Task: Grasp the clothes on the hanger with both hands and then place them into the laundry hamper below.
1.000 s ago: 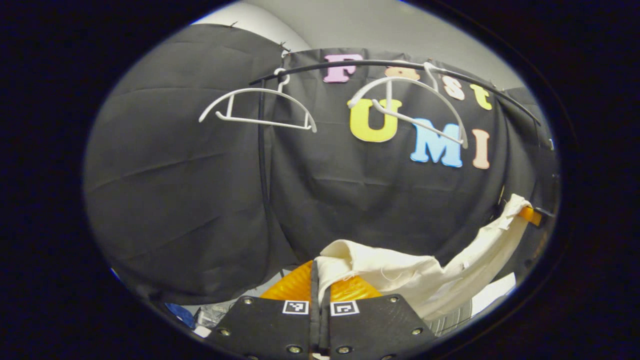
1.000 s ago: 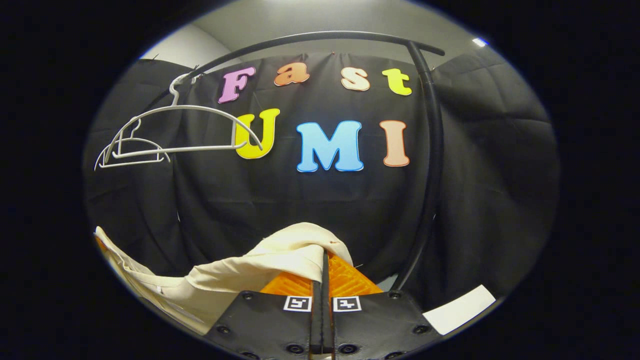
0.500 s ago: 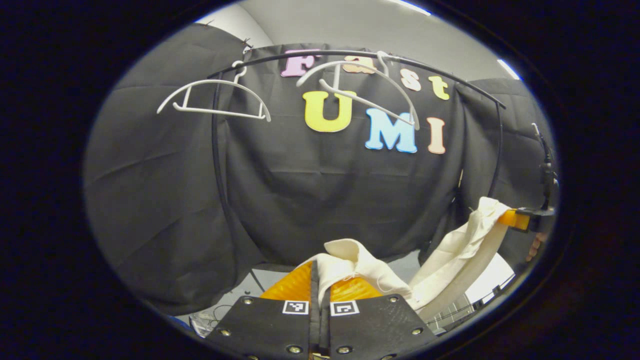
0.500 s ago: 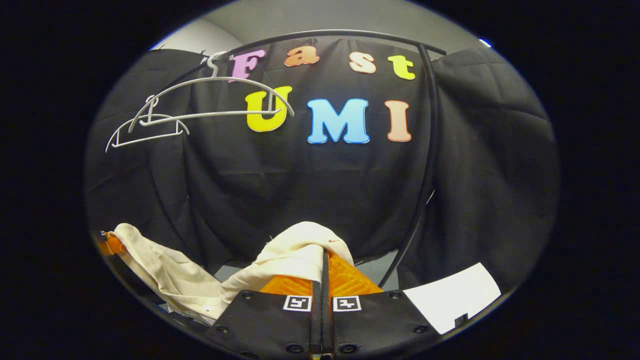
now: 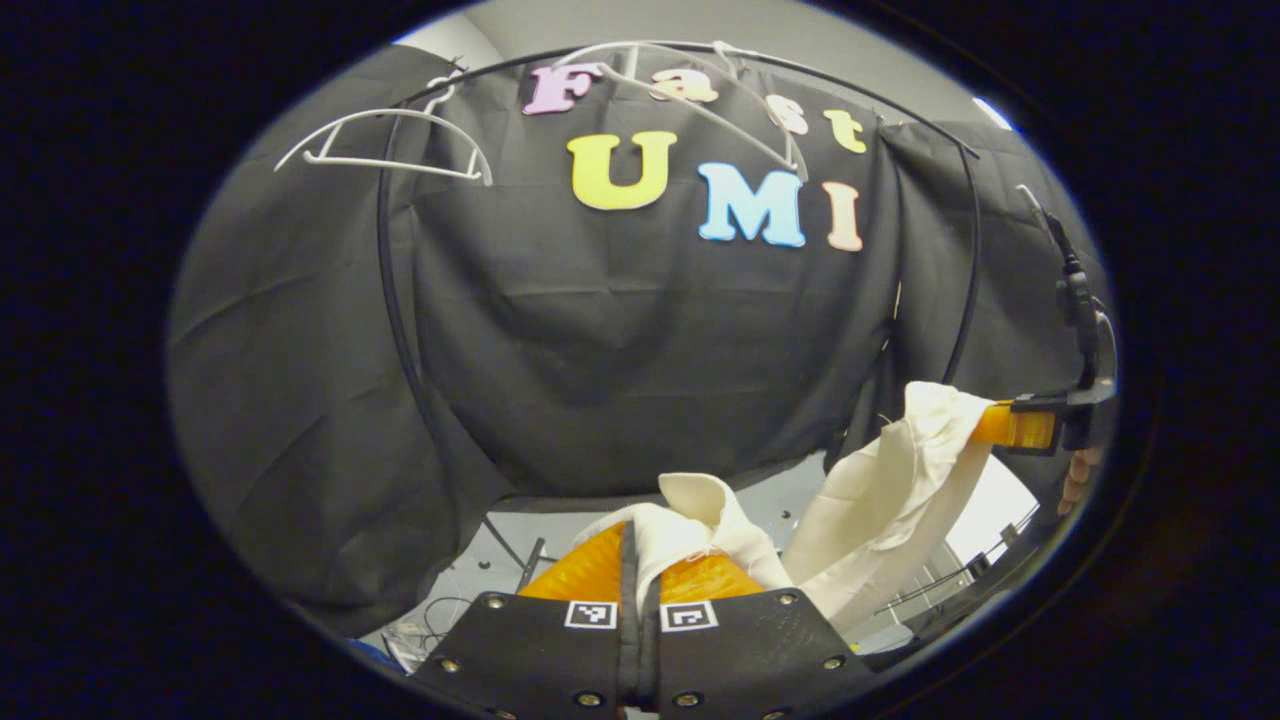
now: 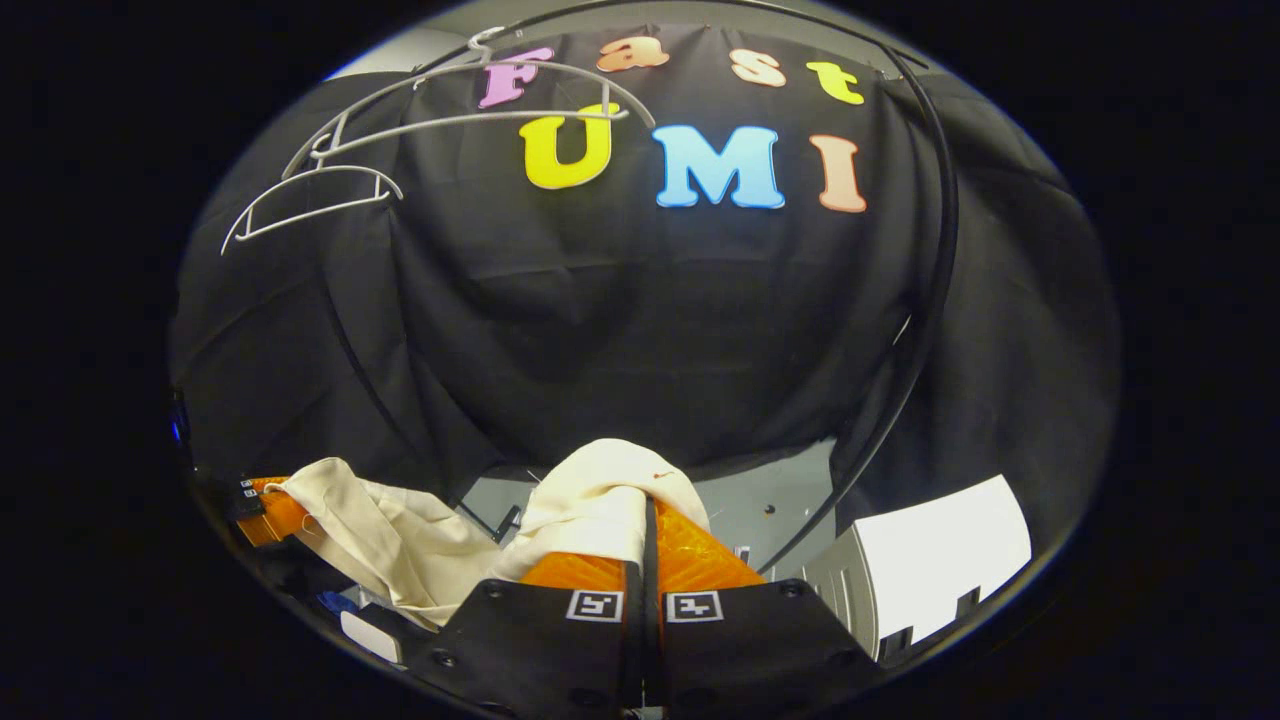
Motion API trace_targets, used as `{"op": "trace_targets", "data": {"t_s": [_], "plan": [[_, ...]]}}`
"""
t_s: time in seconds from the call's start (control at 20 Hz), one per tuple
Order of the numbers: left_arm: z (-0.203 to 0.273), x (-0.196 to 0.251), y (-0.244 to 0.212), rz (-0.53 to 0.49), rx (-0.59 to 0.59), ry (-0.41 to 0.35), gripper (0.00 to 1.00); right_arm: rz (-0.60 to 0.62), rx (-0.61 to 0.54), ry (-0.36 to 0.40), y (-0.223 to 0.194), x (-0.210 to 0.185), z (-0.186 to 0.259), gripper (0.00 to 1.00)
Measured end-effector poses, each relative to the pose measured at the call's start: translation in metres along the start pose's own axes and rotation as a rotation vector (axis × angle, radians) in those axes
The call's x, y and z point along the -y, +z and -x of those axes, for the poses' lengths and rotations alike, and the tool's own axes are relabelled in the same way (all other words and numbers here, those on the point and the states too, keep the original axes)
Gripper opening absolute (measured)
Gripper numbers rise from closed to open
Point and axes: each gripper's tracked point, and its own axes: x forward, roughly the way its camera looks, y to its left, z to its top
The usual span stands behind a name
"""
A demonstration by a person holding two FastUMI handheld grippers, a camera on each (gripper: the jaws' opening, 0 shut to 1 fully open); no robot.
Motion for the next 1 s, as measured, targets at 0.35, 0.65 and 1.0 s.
{"op": "trace_targets", "data": {"t_s": [0.35, 0.65, 1.0], "plan": [[-0.041, -0.003, -0.06, 0.02, -0.105, -0.026, 0.01, -0.036, -0.216, -0.008, -0.066, 0.004, -0.046, 0.02], [-0.07, 0.008, -0.075, -0.011, -0.203, -0.001, 0.01, -0.035, -0.334, -0.001, -0.105, 0.005, -0.052, 0.03], [-0.077, 0.012, -0.095, -0.014, -0.267, -0.023, 0.03, -0.106, -0.44, 0.004, -0.137, 0.008, -0.063, 0.08]]}}
